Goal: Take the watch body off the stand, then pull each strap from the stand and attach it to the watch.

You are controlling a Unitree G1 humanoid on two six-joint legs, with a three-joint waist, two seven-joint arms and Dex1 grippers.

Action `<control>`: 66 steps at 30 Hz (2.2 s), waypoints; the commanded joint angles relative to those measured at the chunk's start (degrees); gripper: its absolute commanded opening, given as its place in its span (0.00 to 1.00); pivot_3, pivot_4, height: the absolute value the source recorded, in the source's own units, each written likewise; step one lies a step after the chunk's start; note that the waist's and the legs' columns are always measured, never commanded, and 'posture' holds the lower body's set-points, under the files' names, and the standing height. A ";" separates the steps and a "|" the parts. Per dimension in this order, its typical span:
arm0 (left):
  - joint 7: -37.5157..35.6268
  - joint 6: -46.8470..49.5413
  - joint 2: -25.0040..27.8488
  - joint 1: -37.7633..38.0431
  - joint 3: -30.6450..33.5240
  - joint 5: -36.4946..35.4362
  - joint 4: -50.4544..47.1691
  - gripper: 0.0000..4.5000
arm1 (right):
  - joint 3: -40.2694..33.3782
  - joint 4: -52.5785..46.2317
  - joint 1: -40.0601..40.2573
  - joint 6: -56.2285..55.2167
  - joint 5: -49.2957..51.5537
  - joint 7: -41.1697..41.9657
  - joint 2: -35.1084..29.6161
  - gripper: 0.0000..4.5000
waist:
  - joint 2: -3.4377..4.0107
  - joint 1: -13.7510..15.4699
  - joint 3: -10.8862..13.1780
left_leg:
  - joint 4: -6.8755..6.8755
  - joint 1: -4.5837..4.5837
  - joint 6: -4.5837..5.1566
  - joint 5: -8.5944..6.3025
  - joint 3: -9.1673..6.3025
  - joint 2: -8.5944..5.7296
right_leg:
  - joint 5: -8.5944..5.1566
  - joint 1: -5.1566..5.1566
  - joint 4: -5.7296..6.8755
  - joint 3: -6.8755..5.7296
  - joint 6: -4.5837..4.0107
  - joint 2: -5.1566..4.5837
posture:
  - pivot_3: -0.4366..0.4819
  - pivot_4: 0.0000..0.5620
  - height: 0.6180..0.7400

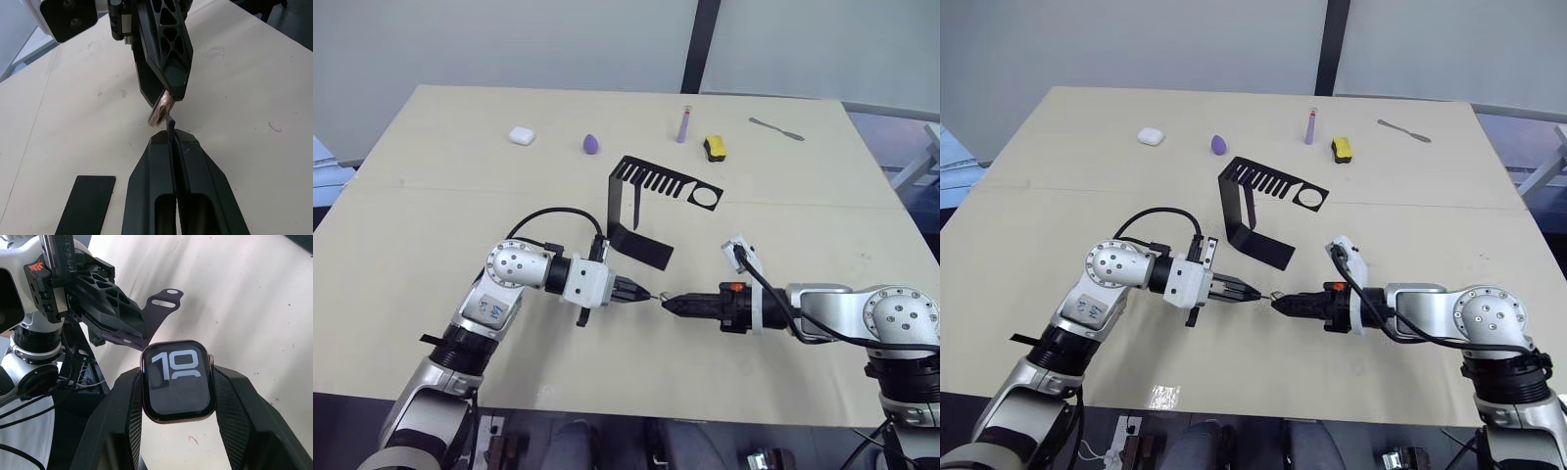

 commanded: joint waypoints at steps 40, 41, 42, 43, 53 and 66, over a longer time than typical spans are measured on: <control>1.94 -0.75 -1.73 -1.30 -0.86 1.28 0.11 0.00 | -0.54 -1.95 0.25 -1.49 0.41 1.52 -2.53 0.36 | 0.00 0.00 0.00 | -0.02 -0.01 0.02 -0.01 0.00 0.00 | 0.00 0.00 -0.04 -0.01 0.00 0.00 | 0.48 0.27 1.00; 1.97 -0.75 -1.78 -1.33 -0.89 1.31 0.17 0.00 | -0.53 -2.00 0.27 -1.54 0.57 1.41 -2.50 0.36 | 0.00 0.00 0.00 | -0.02 -0.01 0.02 -0.01 0.00 0.00 | 0.00 0.00 -0.04 -0.01 0.00 0.00 | 0.48 0.27 1.00; 1.98 -0.76 -1.80 -1.35 -0.91 1.32 0.21 0.00 | -0.54 -2.02 0.29 -1.58 0.69 1.33 -2.48 0.36 | 0.00 0.00 0.00 | -0.02 -0.01 0.02 -0.01 0.00 0.00 | 0.00 0.00 -0.04 -0.01 0.00 0.00 | 0.48 0.27 1.00; 2.03 -0.84 -1.83 -1.40 -0.94 1.40 0.39 0.00 | -0.54 -2.11 0.31 -1.60 0.78 1.29 -2.48 0.36 | 0.00 -0.01 0.00 | -0.02 -0.01 0.01 -0.01 0.00 0.00 | 0.00 0.00 -0.04 -0.01 0.00 0.00 | 0.48 0.27 1.00; 2.76 -0.72 -2.61 -1.81 -1.33 1.99 0.78 0.00 | -0.45 -2.52 0.40 -1.75 1.09 0.80 -2.49 0.36 | 0.00 0.00 0.00 | -0.02 -0.01 0.02 -0.01 0.00 0.00 | 0.00 0.00 -0.04 -0.01 0.00 0.00 | 0.48 0.27 1.00; 3.24 -0.90 -2.56 -1.68 -1.54 2.56 0.91 0.00 | -0.29 -2.73 0.27 -2.00 1.91 0.19 -2.42 0.36 | 0.00 0.00 0.00 | -0.03 -0.01 0.02 -0.01 0.00 0.00 | 0.00 0.00 -0.05 -0.01 0.00 0.00 | 0.48 0.27 1.00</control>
